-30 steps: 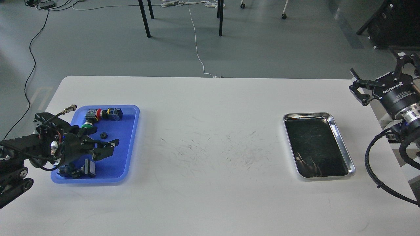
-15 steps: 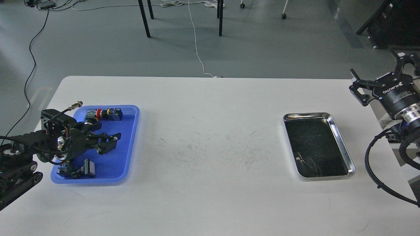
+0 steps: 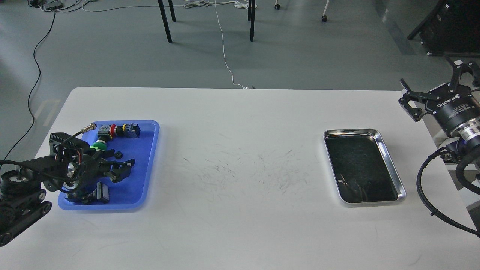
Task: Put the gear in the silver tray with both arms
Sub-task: 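Lower the left gripper and grasp a small black gear in the blue tray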
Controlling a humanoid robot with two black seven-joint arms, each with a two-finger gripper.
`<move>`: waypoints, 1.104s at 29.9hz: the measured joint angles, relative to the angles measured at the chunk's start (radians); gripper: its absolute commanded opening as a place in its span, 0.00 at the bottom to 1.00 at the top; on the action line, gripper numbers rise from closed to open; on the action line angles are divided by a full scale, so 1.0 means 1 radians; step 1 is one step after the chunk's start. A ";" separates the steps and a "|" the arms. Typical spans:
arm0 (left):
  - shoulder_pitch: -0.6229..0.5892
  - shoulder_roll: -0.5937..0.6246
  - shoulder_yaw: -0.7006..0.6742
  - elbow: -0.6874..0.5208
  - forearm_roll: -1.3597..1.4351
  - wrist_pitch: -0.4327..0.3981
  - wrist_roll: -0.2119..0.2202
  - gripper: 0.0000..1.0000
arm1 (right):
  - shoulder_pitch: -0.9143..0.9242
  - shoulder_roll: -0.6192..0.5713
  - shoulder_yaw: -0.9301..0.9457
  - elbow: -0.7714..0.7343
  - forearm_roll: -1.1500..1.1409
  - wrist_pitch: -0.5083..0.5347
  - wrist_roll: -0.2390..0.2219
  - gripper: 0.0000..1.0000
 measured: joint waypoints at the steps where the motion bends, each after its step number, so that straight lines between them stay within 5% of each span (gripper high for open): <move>1: -0.001 -0.002 0.000 0.005 0.000 0.000 0.000 0.63 | 0.000 0.000 0.000 0.000 0.000 0.000 0.000 0.99; 27: -0.055 -0.027 0.027 0.103 -0.012 -0.004 0.000 0.59 | 0.000 0.007 -0.007 0.000 -0.002 0.000 0.000 0.99; 33: -0.058 -0.043 0.033 0.123 -0.013 -0.001 0.000 0.48 | -0.001 0.008 -0.008 0.000 -0.002 0.000 0.000 0.99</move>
